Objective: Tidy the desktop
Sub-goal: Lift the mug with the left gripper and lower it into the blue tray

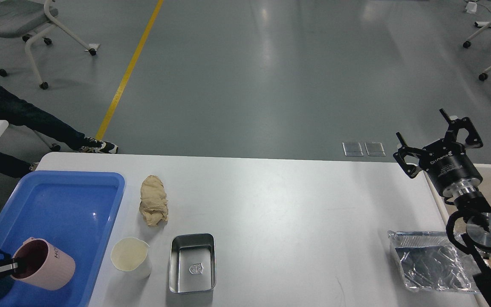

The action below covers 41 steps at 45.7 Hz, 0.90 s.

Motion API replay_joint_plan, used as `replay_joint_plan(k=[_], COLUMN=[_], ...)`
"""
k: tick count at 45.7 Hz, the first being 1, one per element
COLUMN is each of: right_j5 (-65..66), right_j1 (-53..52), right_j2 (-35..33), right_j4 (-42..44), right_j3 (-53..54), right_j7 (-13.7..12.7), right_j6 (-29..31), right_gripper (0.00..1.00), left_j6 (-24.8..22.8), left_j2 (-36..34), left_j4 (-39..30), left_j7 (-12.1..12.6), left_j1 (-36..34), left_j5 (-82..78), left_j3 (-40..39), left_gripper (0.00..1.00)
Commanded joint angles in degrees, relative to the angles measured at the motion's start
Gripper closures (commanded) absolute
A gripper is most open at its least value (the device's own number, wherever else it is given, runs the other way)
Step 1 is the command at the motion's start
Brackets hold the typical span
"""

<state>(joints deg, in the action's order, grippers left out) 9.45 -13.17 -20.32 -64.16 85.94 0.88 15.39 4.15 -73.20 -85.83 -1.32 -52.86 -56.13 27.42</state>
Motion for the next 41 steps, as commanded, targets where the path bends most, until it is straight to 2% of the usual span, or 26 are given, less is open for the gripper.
replay_joint_plan(k=[1,7,19,35,37,41], right_j5=[0.0,0.0,0.0,0.0,0.0,0.0], right_j1=[0.0,0.1,0.2,0.2,0.2,0.2], right_j2=[-0.1,-0.1,0.0,0.0,0.0,0.0], right_j4=[0.0,0.0,0.0,0.0,0.0,0.0], right_j3=[0.0,0.0,0.0,0.2,0.1,0.2], right_j7=[0.0,0.0,0.0,0.0,0.0,0.0], right_j6=[0.0,0.0,0.0,0.0,0.0,0.0], right_gripper=[0.00,0.00,0.00,0.00,0.00,0.00], left_j6=[0.2,0.6,0.6,0.6,0.6,0.6], left_j2=[0.2,0.2,4.7,7.2,7.2,6.8], left_j4=[0.9,2.3,5.2,6.3,6.3,6.3], left_j7=[0.0,0.0,0.1,0.7,0.7,0.1], left_j1=[0.9,1.5,1.7,3.6,3.6,3.5], left_j5=[0.0,-0.1,0.0,0.1,0.1,1.0], left_j3=[0.0,0.0,0.0,-0.1,-0.3,-0.8], left_gripper=[1.00,0.99,0.99,0.89,0.82,0.43])
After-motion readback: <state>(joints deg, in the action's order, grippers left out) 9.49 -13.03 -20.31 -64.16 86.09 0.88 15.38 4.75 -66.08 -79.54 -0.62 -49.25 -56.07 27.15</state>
